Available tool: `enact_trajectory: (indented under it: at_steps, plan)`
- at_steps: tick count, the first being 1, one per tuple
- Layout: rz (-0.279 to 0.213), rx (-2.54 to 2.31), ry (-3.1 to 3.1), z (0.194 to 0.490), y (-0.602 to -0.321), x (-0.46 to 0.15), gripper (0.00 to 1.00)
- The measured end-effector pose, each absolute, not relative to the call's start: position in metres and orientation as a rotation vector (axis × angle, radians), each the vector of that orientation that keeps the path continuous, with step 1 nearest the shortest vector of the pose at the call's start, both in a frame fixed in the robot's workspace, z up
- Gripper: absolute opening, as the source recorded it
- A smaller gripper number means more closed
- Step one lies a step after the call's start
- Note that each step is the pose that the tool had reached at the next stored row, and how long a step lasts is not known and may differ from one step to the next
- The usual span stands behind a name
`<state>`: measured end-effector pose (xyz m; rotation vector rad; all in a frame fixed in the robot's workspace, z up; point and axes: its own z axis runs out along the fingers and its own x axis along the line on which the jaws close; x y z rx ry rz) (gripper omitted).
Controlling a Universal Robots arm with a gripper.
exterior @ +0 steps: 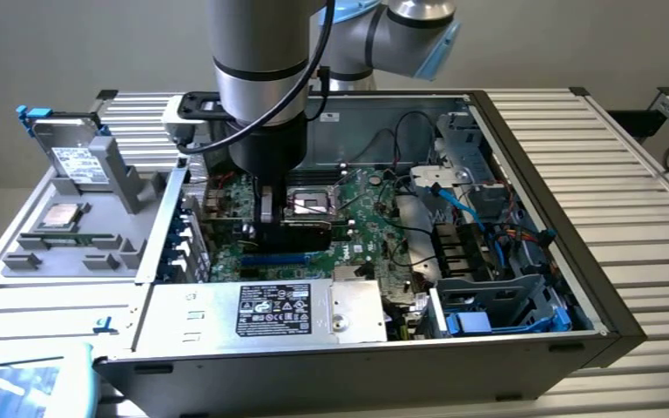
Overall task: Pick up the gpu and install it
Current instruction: 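Insert the gpu into the slot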
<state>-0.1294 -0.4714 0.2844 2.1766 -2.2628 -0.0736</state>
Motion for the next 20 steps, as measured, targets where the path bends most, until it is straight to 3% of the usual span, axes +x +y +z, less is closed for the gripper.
enact_trajectory:
  at_steps: [20]
  plan:
    - [-0.074,2.176,-2.263,0.2744,-0.4687,-0.1325,0.27]
